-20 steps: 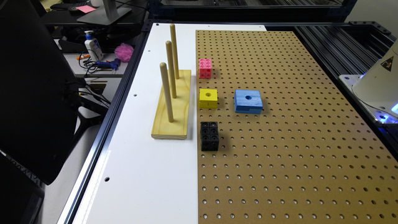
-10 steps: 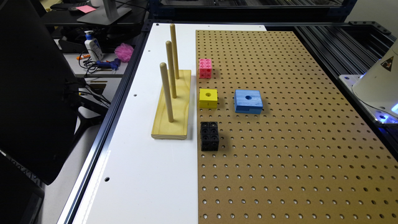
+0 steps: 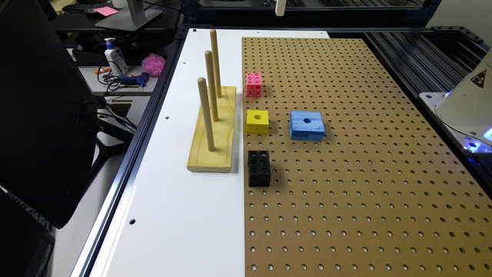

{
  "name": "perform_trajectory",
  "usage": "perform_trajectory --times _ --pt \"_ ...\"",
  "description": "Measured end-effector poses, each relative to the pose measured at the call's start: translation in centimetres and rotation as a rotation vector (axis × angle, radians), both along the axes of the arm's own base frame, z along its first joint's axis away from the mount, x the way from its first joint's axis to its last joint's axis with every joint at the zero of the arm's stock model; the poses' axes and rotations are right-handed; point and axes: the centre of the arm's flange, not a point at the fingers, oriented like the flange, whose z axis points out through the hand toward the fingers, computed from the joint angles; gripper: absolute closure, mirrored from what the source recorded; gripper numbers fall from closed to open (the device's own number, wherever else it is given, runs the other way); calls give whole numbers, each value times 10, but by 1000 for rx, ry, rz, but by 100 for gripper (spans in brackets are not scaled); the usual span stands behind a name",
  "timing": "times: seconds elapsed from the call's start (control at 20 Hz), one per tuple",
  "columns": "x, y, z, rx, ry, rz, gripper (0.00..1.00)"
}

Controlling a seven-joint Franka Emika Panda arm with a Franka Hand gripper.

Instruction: Pick up pink block.

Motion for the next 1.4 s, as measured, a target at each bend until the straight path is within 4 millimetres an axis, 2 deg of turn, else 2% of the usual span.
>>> perform_trajectory --times 0.15,0.3,0.4,0.7,0.85,0.95,1.2,1.4 --pt "9 9 -16 2 -2 7 0" --pt "19 32 -18 3 -9 11 0" --pt "20 37 -21 5 -6 12 0" --pt "28 34 -59 13 -5 9 0" --pt "28 33 -60 13 -6 9 0" --pt "28 33 -67 16 2 9 0" --pt "31 32 -107 23 2 7 0" --pt "32 32 -110 23 -1 6 0"
